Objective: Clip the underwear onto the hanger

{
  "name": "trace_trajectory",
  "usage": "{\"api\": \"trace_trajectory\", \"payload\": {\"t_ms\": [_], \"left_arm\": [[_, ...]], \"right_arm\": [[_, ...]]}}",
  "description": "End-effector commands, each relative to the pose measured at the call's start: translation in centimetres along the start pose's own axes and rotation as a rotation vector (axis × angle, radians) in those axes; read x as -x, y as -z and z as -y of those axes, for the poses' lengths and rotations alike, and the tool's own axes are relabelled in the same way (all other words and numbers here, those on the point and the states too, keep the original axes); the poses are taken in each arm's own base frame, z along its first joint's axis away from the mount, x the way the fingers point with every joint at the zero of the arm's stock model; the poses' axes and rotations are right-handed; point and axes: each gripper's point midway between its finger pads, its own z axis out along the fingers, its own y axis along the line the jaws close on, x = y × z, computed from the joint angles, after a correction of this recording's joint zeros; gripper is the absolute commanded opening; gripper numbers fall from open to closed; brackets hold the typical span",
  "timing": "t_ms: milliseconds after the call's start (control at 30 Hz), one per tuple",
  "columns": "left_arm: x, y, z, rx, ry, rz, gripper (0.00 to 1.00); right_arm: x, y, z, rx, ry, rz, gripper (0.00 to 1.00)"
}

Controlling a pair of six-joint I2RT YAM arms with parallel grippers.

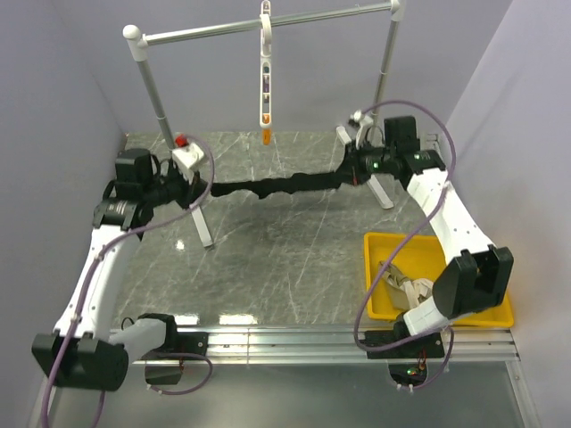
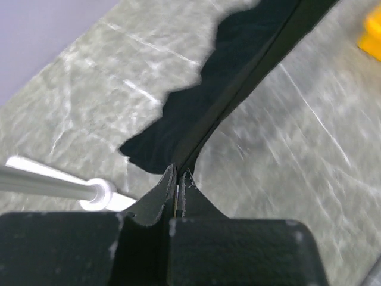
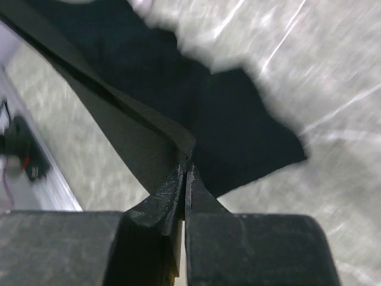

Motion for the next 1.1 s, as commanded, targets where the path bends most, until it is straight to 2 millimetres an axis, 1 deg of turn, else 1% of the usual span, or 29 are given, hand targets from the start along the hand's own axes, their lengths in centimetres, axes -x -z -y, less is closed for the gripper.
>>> {"api": "trace_trajectory", "payload": {"t_ms": [0,33,67,100,133,167,200,233,300,400,467,500,533,567,600,633,667,700,733,767,800,833,867,900,933,967,1000,1033,1067], "left_arm": [[-5.2,1.4,4.3,-0.16,-0.077,-0.094,0.0],[-7.1,1.4,5.1,-0.204,-0.15,-0.127,0.01],[-8.5,1.8,6.1,-0.234,-0.184,-0.148,0.05],[-11.1,2.4,7.5,-0.283,-0.189,-0.216,0.2],[-13.8,2.7,8.7,-0.346,-0.276,-0.261,0.28],[-14.9,3.3,9.4,-0.371,-0.319,-0.284,0.38],[-17.2,4.3,10.7,-0.423,-0.319,-0.343,0.55],[-17.9,4.7,10.9,-0.441,-0.383,-0.358,0.6],[-18.0,5.4,11.3,-0.435,-0.42,-0.351,0.7],[-17.0,5.7,11.1,-0.409,-0.445,-0.322,0.73],[-16.4,5.0,10.6,-0.386,-0.418,-0.31,0.73],[-16.1,4.7,10.5,-0.373,-0.375,-0.31,0.73],[-15.9,3.9,9.9,-0.364,-0.347,-0.315,0.72],[-15.4,3.3,9.4,-0.344,-0.324,-0.31,0.72],[-15.3,2.8,9.0,-0.311,-0.246,-0.323,0.71],[-15.1,2.2,8.5,-0.294,-0.215,-0.327,0.7],[-15.2,1.0,7.2,-0.257,-0.192,-0.343,0.67],[-15.0,0.4,6.8,-0.228,-0.13,-0.354,0.65],[-15.5,-0.6,6.4,-0.223,-0.098,-0.381,0.64],[-15.6,-1.3,5.9,-0.206,-0.086,-0.387,0.63],[-15.6,-1.8,5.5,-0.182,-0.056,-0.403,0.61],[-16.4,-2.6,5.6,-0.194,-0.029,-0.432,0.6],[-16.6,-3.0,5.5,-0.188,-0.016,-0.439,0.6],[-16.7,-3.6,4.9,-0.156,-0.003,-0.435,0.6],[-17.3,-4.3,5.0,-0.156,0.005,-0.456,0.6],[-17.6,-4.7,4.9,-0.149,0.006,-0.464,0.6],[-17.9,-5.1,4.6,-0.131,0.006,-0.475,0.6],[-18.8,-5.7,5.0,-0.148,0.01,-0.506,0.6],[-19.1,-6.1,4.9,-0.141,0.009,-0.522,0.59]], "right_arm": [[-5.3,0.4,-1.9,0.055,0.098,-0.104,0.04],[-7.7,0.2,-2.3,0.072,0.097,-0.175,0.11],[-9.7,-0.1,-2.1,0.072,0.165,-0.241,0.18],[-12.5,-0.4,-2.4,0.093,0.178,-0.324,0.33],[-15.1,-0.4,-3.6,0.132,0.187,-0.423,0.38],[-17.0,-0.1,-3.7,0.156,0.216,-0.479,0.44],[-17.8,0.2,-4.1,0.175,0.217,-0.505,0.54],[-18.5,0.7,-4.2,0.18,0.202,-0.529,0.62],[-19.0,1.0,-3.9,0.15,0.189,-0.549,0.63],[-18.5,0.9,-3.4,0.095,0.163,-0.533,0.61],[-18.1,0.4,-2.2,0.011,0.125,-0.521,0.55],[-17.6,-0.1,-1.7,-0.016,0.122,-0.503,0.54],[-17.5,-0.2,-0.9,-0.074,0.096,-0.506,0.53],[-17.2,-0.5,-0.7,-0.1,0.092,-0.497,0.52],[-17.0,-0.8,-0.4,-0.131,0.088,-0.493,0.51],[-16.6,-1.3,-0.1,-0.159,0.091,-0.478,0.5],[-16.4,-1.6,0.1,-0.203,0.086,-0.48,0.48],[-16.6,-2.1,0.2,-0.211,0.077,-0.493,0.46],[-16.9,-2.5,0.1,-0.215,0.057,-0.505,0.45],[-17.0,-2.8,0.1,-0.225,0.047,-0.512,0.43],[-17.6,-3.4,0.2,-0.224,0.029,-0.532,0.41],[-17.9,-3.8,0.2,-0.223,0.008,-0.541,0.4],[-18.1,-4.1,0.2,-0.229,0.001,-0.546,0.38],[-18.6,-4.8,0.3,-0.228,-0.004,-0.558,0.38],[-19.0,-5.3,0.4,-0.232,-0.015,-0.567,0.37],[-19.3,-5.7,0.6,-0.235,-0.015,-0.576,0.35],[-20.3,-6.3,1.0,-0.24,-0.027,-0.607,0.34],[-20.7,-6.8,1.1,-0.241,-0.037,-0.619,0.33],[-21.0,-7.1,1.1,-0.234,-0.045,-0.633,0.31]]}}
